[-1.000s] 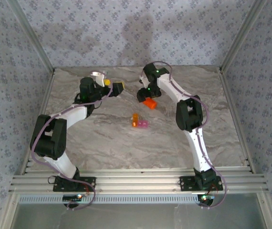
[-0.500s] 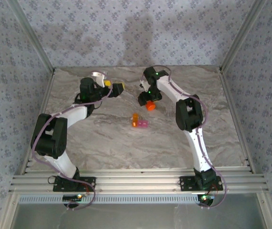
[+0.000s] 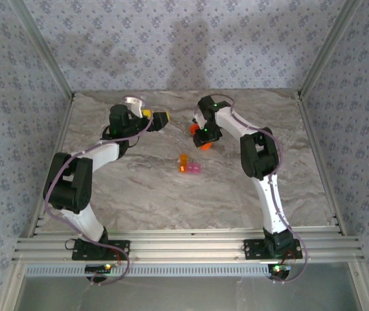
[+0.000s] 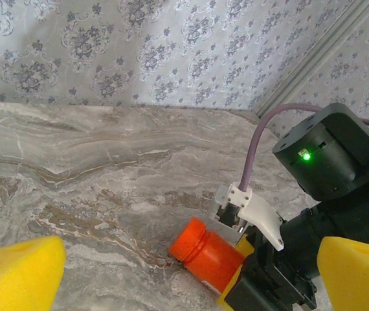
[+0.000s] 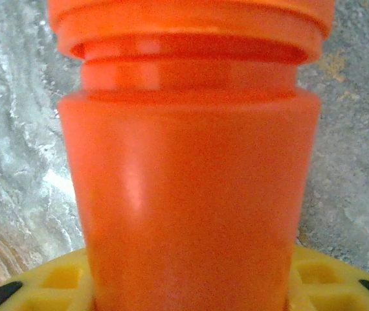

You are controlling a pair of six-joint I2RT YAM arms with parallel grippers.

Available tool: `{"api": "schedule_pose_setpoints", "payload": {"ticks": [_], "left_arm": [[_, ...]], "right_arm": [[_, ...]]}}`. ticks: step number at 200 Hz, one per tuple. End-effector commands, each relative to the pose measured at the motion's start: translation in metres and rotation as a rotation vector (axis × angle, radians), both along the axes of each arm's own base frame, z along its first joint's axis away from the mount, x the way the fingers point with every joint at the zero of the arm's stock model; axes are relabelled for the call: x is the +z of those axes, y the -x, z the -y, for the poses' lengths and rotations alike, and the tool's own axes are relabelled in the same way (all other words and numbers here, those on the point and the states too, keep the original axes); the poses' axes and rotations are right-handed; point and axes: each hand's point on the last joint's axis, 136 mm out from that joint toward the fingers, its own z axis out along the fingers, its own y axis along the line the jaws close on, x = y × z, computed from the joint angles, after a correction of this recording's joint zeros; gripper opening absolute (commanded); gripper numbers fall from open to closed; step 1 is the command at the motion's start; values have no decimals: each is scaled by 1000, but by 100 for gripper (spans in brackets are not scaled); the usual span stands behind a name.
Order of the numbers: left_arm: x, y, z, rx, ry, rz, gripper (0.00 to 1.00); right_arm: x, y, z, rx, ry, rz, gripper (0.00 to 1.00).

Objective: Sort the pills into containers

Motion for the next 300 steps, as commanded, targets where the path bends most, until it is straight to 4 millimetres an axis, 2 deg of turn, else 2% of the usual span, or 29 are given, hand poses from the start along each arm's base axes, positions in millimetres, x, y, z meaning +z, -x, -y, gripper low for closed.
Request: {"api": "schedule_pose_setpoints", "payload": {"ticks": [1,34,77,114,142,152,158,195,219,248,279,300], "left_arm": [[22,-6,2,-11,43,47,99],[28,-8,2,-3,65,36,99],[37,-10,4,-8,96,12,99],[55,-4,21,-49,133,-9,99],[68,3,43,-91,127,-32,99],[73,7,52,-113,126,-35,99],[75,10,58,-128,126,-37,99],[94,30,90,-224,139,-22,99],[104,42,106,-277,152,-9,99],[113,56,126,-336,156,6,99],[118,67,144,-385,157,12,99],[116,68,146,-367,147,18,99]], "right_arm": [[-3,9,0,-3,-34,-20,36],[19,1,3,-46,-122,67,30],[63,-6,9,-80,-245,222,25],[108,4,10,-92,-385,355,24],[150,20,9,-73,-516,481,24],[171,28,7,-49,-570,539,24],[167,38,9,-40,-584,542,24],[198,78,16,22,-667,660,24],[214,98,22,31,-709,733,24],[229,111,25,34,-746,768,24],[239,114,25,26,-774,789,24],[244,112,26,8,-788,809,23]]}}
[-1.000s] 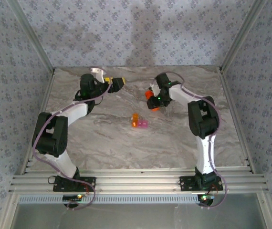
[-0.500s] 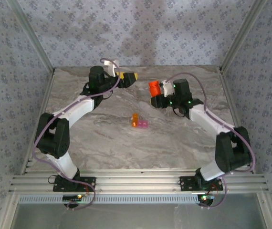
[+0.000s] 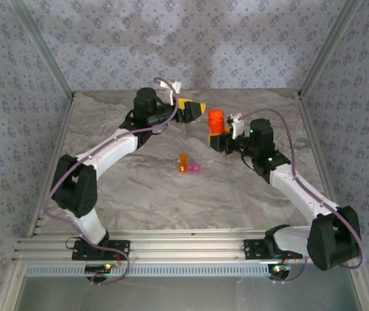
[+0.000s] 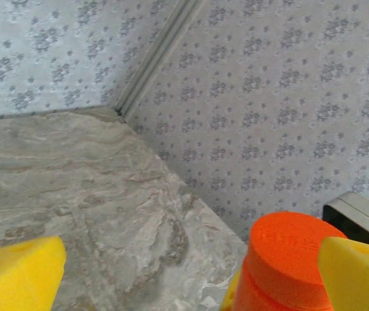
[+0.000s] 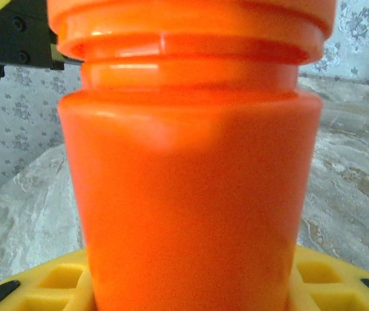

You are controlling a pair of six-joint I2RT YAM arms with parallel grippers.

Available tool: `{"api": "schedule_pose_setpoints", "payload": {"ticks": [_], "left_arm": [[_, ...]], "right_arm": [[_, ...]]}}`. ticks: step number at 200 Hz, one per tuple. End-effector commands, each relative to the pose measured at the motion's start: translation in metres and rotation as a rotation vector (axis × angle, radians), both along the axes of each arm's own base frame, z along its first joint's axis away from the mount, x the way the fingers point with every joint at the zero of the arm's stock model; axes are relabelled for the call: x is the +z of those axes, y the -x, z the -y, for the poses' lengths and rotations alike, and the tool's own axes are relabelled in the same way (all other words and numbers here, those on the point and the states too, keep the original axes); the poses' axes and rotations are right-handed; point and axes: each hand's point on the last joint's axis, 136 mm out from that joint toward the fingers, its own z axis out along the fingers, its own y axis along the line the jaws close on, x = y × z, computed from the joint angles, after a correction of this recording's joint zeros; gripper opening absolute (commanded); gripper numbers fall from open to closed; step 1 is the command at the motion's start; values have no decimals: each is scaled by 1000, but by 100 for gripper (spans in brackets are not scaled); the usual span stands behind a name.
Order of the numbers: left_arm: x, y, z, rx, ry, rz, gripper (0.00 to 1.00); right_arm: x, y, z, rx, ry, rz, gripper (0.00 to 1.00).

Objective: Sort the pills into containers

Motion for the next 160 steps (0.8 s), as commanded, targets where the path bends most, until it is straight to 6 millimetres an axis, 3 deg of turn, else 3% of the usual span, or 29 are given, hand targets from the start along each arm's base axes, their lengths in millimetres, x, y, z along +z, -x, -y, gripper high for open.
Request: {"api": "schedule_pose_setpoints", "payload": {"ticks": [1,40,85,133,160], "left_arm": [[5,3,6,-7,0,19,99],[-10,5,-4,39,-36,50,99],[-9,28,-1,-59,18,118,99],[-19,26,-6,-21,-23,120,99],[-9,33,-1,-63,19,145,99]], "right_arm": [[21,1,0,-7,-61,58,23],[38,-4,3,-36,-125,73,22],[48,-9,0,-24,-176,76,23],[36,-19,-2,-38,-181,51,23],[33,-17,-11,6,-177,53,24]]}}
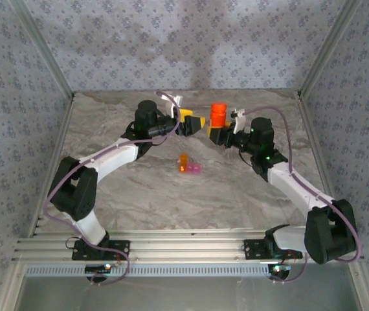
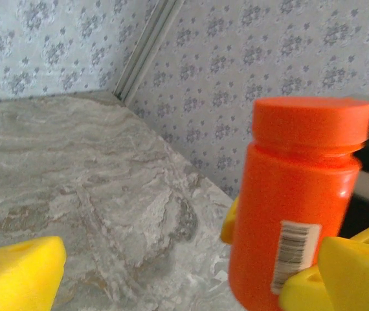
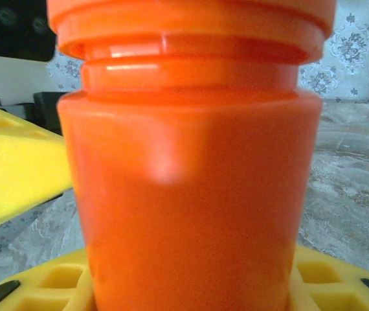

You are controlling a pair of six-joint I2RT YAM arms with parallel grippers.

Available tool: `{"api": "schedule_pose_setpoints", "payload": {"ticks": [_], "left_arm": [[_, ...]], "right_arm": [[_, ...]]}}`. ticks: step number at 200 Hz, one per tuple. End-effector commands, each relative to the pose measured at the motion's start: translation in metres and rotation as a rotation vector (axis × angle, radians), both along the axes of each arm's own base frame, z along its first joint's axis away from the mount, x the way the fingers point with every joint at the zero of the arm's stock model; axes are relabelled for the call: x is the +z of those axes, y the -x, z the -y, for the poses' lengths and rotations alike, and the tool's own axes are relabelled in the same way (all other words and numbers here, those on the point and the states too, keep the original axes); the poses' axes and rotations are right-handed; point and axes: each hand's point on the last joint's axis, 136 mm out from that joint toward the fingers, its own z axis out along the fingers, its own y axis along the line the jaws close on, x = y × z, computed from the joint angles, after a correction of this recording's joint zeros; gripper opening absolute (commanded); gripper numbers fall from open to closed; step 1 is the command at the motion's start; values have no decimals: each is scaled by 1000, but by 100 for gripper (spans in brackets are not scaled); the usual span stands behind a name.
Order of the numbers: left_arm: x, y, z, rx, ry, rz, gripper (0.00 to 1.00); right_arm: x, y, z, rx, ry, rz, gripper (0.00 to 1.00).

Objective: Sort the pills into containers

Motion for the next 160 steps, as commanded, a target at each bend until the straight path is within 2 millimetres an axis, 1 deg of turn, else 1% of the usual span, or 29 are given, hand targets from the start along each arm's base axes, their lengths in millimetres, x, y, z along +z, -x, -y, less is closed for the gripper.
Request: {"api": "schedule_pose_setpoints", "payload": {"ticks": [1,41,66,87,131,160], "left_arm": [[28,12,2,-43,53,88,99],[30,25,16,-130,62,99,99],[27,30,25,-160,59,90,99],[28,32,30,-172,68,94,99],[22,31,38,-186,68,75,99],[21,29,39,-183,91,74,91]], "right_arm": [[21,1,-9,43,-37,68,24],[20,-2,-19,64,-35,70,24],[20,-2,-26,81,-36,70,24],[20,-2,-31,92,-34,71,24],[23,2,-37,108,-37,83,24],[25,6,-43,129,-39,87,24]]}}
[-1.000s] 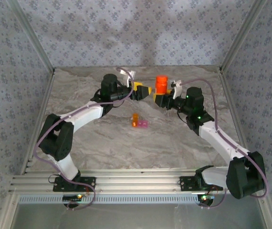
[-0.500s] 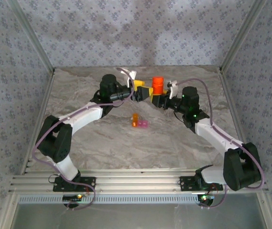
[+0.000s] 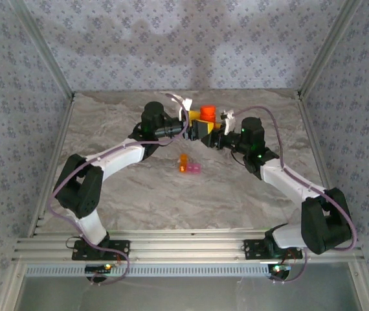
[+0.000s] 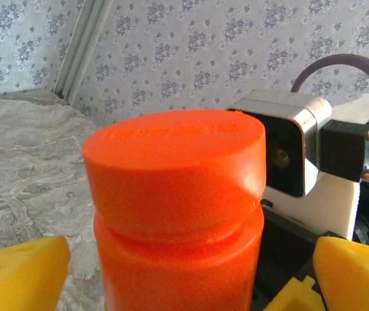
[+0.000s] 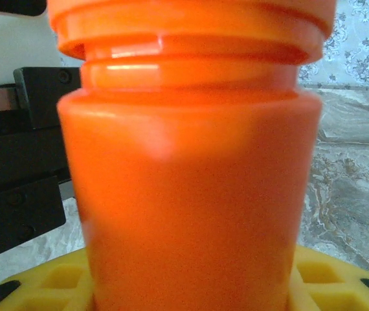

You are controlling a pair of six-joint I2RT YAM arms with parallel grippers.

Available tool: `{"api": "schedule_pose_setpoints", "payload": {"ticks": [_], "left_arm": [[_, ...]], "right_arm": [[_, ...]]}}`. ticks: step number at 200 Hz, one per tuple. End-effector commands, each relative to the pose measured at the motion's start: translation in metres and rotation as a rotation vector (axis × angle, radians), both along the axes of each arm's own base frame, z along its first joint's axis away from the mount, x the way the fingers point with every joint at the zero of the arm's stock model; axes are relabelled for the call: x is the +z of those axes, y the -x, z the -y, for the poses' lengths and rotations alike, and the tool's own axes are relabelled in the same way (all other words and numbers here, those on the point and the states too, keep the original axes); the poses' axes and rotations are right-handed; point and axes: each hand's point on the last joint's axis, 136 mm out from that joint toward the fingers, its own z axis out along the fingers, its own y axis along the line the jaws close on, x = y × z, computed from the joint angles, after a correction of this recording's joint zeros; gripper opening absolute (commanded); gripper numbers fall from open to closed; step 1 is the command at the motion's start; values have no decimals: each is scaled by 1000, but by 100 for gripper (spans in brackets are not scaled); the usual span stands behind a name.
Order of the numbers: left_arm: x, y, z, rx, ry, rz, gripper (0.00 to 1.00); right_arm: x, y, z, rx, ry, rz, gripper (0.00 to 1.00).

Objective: Sort the pills into containers

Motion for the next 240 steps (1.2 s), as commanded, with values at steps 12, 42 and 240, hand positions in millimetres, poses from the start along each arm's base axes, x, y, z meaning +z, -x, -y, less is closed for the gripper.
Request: {"api": "schedule_pose_setpoints", "payload": {"ticks": [12,42,240], "left_arm": [[14,1,8,-29,58,38,87],[17,1,9,-40,79,35,75],[13,-29,-29,221,-20,161,19]], "right_arm": [[34,3,-12,42,-40,95,24],[34,5,-15,48,-39,94,24],[8,33,33,-46,-1,0,74]]}}
